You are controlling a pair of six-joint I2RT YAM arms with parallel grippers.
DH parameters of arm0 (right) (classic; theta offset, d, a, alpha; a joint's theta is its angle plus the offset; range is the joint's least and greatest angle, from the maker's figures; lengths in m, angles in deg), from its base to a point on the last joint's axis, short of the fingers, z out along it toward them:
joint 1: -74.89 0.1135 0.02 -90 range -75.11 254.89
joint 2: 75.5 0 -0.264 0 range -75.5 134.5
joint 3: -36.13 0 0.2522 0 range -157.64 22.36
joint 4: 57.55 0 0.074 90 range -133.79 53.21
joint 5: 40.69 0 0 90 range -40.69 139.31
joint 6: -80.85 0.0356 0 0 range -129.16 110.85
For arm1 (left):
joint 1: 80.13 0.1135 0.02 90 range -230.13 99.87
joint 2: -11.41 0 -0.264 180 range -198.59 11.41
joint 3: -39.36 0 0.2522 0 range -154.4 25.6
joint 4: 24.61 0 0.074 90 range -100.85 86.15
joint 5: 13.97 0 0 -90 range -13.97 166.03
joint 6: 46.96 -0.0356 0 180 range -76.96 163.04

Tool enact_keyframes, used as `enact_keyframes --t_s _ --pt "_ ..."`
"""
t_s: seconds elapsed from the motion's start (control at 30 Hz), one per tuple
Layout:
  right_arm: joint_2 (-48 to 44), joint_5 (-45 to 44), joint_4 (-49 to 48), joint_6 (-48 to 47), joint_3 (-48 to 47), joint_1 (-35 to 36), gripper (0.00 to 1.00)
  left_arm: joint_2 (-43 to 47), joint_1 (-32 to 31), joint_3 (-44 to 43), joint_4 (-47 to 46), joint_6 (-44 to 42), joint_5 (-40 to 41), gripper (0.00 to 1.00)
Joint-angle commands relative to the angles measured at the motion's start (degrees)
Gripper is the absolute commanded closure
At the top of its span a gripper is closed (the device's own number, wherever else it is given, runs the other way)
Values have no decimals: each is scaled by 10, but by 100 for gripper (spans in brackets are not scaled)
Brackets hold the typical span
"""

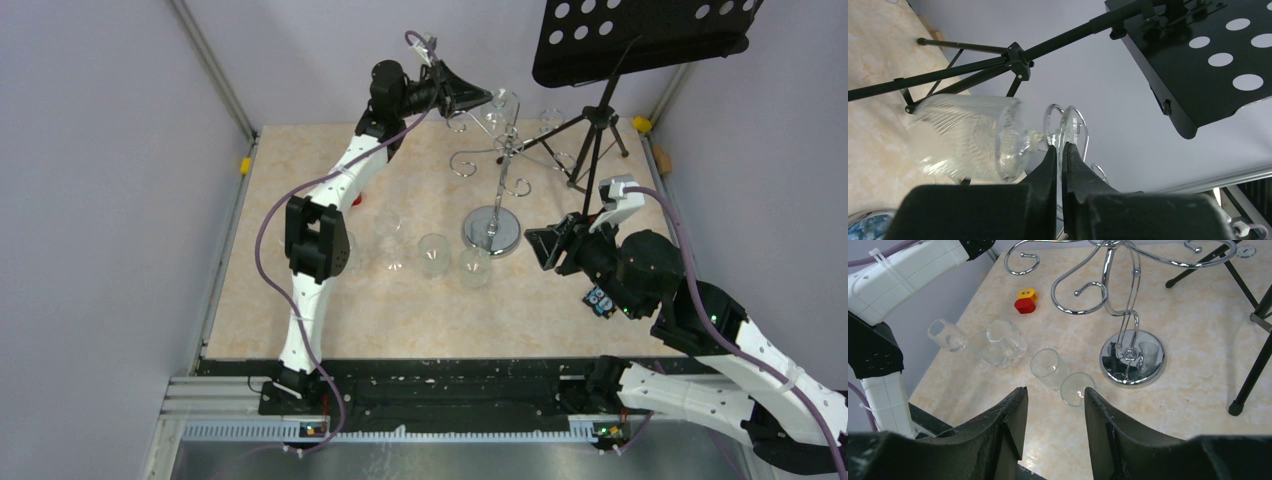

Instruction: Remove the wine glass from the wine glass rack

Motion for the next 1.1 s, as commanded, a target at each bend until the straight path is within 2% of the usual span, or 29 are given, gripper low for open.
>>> enact_keyframes --t_s 0.0,0.47,0.93,1.07 --pt "-3 -7 -19 3 5 2 54 8 -2 -22 -48 10 -19 100" --pt "-2 -12 -24 0 9 2 54 50 -2 -3 -142 72 36 100" --pt "-6 -15 -23 1 11 2 54 45 -14 3 -156 57 95 100" --pt "-10 -16 -23 2 13 2 54 40 -19 -2 -175 69 81 100"
